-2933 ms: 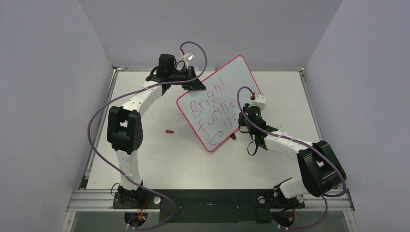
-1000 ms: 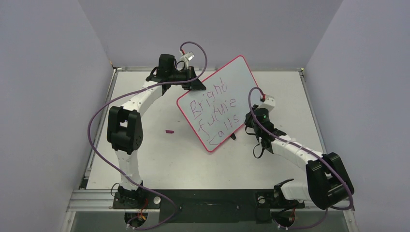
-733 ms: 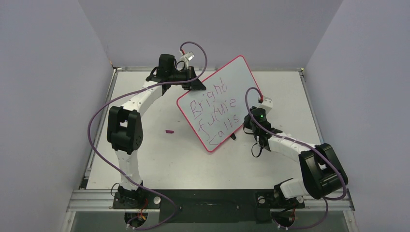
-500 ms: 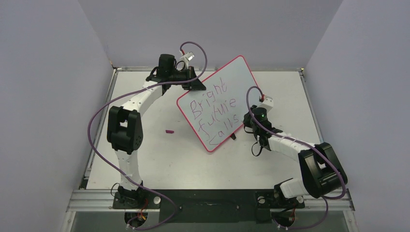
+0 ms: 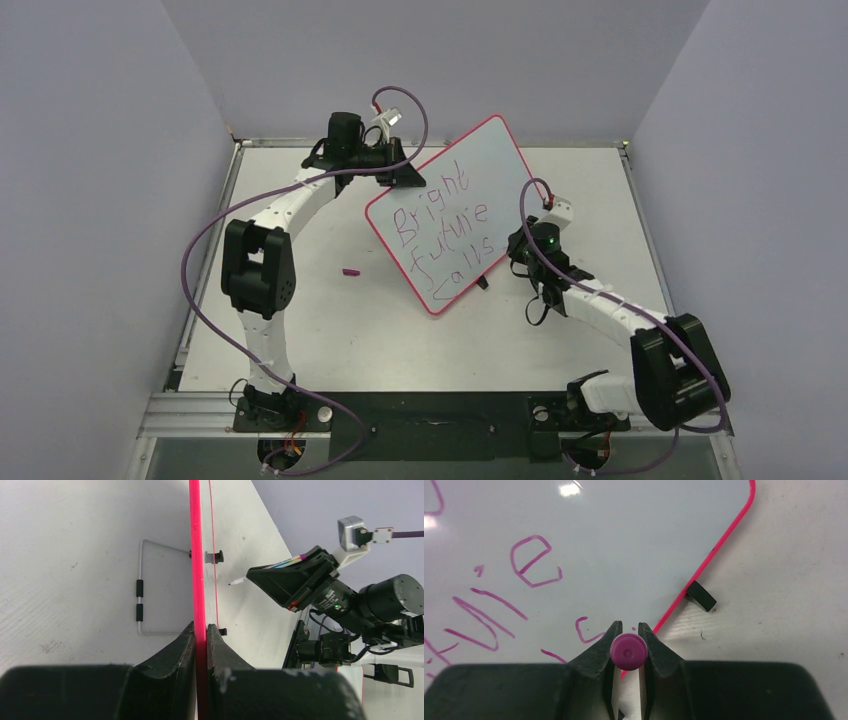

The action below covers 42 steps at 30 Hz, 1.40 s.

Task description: Write a sentence on the whiteboard

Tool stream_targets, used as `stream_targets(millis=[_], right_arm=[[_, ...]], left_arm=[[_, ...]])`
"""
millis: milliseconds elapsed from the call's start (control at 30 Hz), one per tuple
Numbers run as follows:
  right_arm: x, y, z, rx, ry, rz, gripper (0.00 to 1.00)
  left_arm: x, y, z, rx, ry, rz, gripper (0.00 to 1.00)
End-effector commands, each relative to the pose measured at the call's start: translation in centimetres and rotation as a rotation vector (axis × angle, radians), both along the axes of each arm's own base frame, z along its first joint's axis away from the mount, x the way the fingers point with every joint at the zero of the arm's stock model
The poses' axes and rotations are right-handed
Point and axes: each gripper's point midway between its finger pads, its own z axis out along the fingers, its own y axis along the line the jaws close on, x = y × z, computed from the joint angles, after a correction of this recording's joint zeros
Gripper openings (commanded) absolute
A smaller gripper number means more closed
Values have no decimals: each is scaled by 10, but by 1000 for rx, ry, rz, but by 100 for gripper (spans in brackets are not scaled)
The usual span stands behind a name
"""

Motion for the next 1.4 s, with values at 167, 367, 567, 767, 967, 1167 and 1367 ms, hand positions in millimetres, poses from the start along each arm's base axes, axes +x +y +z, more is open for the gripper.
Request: stream_targets(millis=[167,367,567,767,967,1167,1367], right_arm=[[-21,-17,60,-1,-120,-17,0],[-29,-21,78,4,-160,-18,0],[-32,-22,77,9,-162,-18,0],[-33,-23,73,12,-161,-21,0],[-33,-21,68,18,-156,-16,0],[-33,-20,67,22,-160,-15,0],[-34,-21,68,22,-163,-14,0]], left_arm=[[10,0,39,-30,-174,-2,9],[14,3,29,2,-177,17,16],[22,13,14,41,-163,42,18],[27,15,4,43,-157,43,18],[28,16,1,42,-154,52,19],[30,16,3,30,-166,66,21],[32,17,3,29,-167,91,34]])
